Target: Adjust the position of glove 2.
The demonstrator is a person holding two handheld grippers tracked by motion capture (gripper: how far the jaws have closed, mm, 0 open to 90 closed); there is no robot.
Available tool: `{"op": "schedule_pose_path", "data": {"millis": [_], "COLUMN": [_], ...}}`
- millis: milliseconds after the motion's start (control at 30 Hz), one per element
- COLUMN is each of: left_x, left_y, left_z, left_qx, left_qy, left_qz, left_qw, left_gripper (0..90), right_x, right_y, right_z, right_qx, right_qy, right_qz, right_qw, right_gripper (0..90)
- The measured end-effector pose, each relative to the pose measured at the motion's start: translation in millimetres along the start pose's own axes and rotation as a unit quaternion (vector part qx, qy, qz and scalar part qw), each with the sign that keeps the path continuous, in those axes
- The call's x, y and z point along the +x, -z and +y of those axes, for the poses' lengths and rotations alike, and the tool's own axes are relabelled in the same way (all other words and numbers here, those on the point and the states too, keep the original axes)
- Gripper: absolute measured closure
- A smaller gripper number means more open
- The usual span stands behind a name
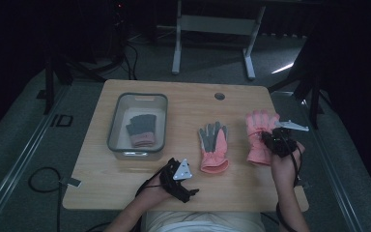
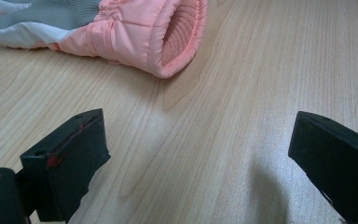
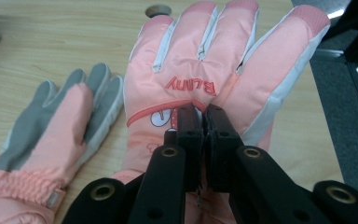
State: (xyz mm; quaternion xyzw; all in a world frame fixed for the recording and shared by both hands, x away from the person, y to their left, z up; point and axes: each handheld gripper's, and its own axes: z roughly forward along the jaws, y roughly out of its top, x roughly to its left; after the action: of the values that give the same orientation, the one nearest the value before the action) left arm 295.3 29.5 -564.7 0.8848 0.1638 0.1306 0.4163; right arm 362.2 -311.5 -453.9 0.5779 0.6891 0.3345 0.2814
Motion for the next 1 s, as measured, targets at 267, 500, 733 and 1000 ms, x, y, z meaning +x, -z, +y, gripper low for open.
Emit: {"op": "schedule_pose_path", "data": {"millis": [267, 500, 733, 1000], "left_x": [2.2, 2.4, 2.2, 2.3], "left_y": [1.8, 2.1, 2.3, 2.3], "left_z": [-1.1, -1.4, -1.3, -1.2], "left_qx": [-0.006, -0.007, -0.008, -0.006], "left_qy": [0.01, 0.009, 0.008, 0.009], "left_qz": [-0.003, -0.004, -0.005, -0.01], "left_qw": [0.9999, 0.9999, 0.9999, 0.9999], "left_gripper": [4.1, 4.1, 4.1, 4.1], "right_x": [-2.6, -4.3, -5.0, -8.1], "right_y": [-16.8, -35.7, -53.2, -59.0], "right_z": [-23.6, -32.6, -40.7, -43.7], "right_qx": [0.03, 0.049, 0.067, 0.065], "right_qy": [-0.001, -0.003, 0.001, 0.002], "right_qz": [-0.007, -0.003, -0.004, 0.004], "right_qw": [0.9995, 0.9988, 0.9978, 0.9979], "right_gripper": [85.9, 85.5, 84.7, 77.6]}}
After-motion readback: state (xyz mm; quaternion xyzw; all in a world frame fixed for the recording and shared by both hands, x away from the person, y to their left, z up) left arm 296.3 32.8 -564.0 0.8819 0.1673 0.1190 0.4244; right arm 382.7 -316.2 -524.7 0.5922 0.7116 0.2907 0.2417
